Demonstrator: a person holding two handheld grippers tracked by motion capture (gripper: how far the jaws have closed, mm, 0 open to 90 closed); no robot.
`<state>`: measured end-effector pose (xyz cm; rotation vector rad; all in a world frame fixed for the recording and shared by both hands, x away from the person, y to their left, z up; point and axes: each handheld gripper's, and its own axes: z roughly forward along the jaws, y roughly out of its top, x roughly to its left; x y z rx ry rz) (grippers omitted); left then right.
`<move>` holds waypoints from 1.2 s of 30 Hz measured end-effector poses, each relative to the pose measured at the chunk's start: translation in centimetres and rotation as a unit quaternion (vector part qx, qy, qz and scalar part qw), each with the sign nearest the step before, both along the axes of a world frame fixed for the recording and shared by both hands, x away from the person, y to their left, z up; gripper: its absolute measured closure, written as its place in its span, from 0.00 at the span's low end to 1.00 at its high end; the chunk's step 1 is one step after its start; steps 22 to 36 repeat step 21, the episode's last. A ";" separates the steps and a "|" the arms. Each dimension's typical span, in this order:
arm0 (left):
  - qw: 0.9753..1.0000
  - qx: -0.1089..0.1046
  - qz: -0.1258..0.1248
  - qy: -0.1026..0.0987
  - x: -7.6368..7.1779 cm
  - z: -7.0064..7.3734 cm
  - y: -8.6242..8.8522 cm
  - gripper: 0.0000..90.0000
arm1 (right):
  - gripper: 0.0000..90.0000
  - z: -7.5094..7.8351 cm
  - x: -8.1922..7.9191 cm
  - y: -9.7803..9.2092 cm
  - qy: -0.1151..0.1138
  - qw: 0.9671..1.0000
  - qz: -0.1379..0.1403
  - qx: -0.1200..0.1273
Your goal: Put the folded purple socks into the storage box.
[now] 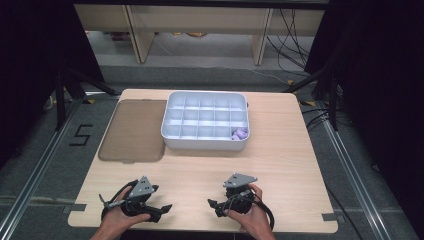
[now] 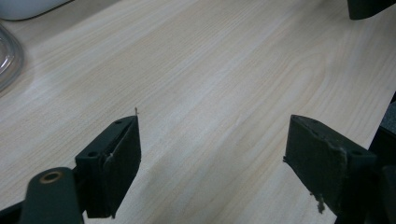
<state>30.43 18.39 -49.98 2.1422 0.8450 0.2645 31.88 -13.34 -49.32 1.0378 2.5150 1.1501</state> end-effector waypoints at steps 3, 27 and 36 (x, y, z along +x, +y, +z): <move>1.000 0.004 -0.009 -0.003 0.0 0.0 0.0 0.19 | 0.18 -0.1 -0.3 -0.1 0.001 1.000 0.000 0.003; 1.000 0.002 -0.008 0.000 0.0 0.0 -0.1 0.19 | 0.18 -0.5 -1.3 -0.6 0.007 1.000 -0.004 -0.006; 1.000 0.002 -0.008 0.000 0.0 0.0 -0.1 0.19 | 0.18 -0.5 -1.3 -0.6 0.007 1.000 -0.004 -0.006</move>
